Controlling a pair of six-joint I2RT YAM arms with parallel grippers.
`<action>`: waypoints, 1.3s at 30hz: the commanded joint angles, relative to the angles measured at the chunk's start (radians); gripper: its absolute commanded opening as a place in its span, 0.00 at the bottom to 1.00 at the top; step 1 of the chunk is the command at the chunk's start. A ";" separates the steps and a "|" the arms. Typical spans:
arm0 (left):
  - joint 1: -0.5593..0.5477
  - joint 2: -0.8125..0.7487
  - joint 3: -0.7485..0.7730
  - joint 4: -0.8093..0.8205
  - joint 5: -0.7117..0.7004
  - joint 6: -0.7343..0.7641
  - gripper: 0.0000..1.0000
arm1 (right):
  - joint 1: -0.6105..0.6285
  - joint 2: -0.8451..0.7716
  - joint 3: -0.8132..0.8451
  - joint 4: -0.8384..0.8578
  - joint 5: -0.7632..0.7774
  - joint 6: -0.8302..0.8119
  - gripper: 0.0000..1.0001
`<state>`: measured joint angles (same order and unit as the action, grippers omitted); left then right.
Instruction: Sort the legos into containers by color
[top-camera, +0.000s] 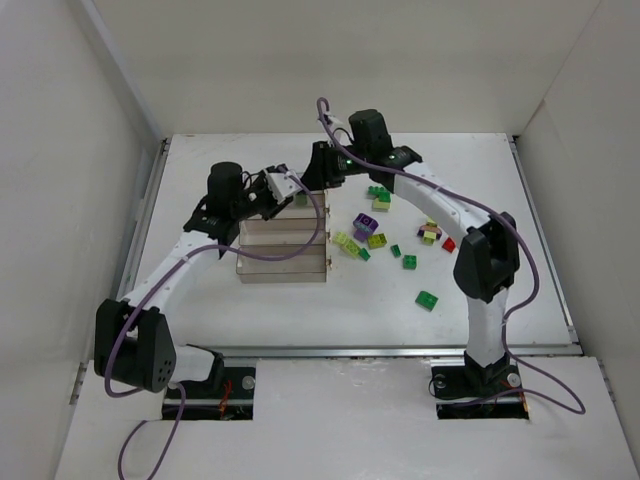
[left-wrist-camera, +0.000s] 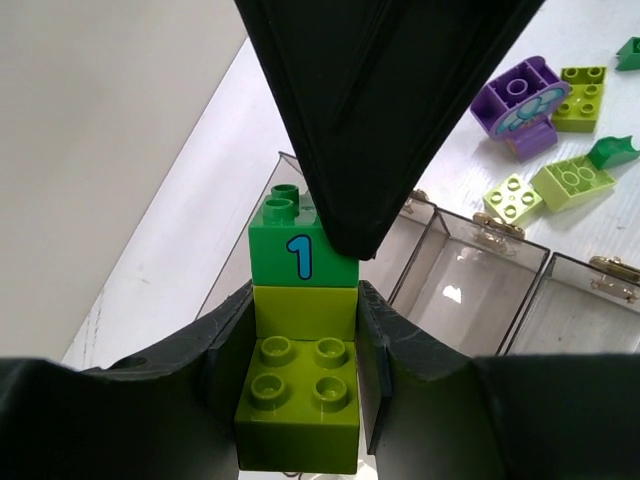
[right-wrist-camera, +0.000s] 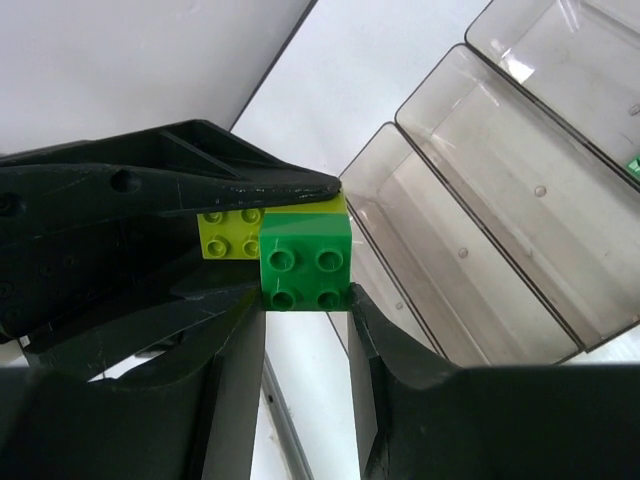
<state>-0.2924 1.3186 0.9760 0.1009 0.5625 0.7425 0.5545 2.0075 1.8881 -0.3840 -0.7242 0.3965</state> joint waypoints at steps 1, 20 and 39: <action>0.059 -0.032 -0.039 -0.052 -0.133 -0.028 0.00 | -0.033 0.002 0.063 0.112 0.095 0.059 0.00; 0.090 -0.059 -0.117 -0.003 -0.257 -0.124 0.00 | -0.042 0.367 0.327 0.165 0.333 0.257 0.05; 0.090 -0.059 -0.070 0.016 -0.164 -0.112 0.00 | -0.033 0.275 0.316 0.068 0.234 0.068 1.00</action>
<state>-0.2070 1.2984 0.8566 0.0715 0.3420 0.6201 0.5121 2.4123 2.1925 -0.3084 -0.4221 0.5453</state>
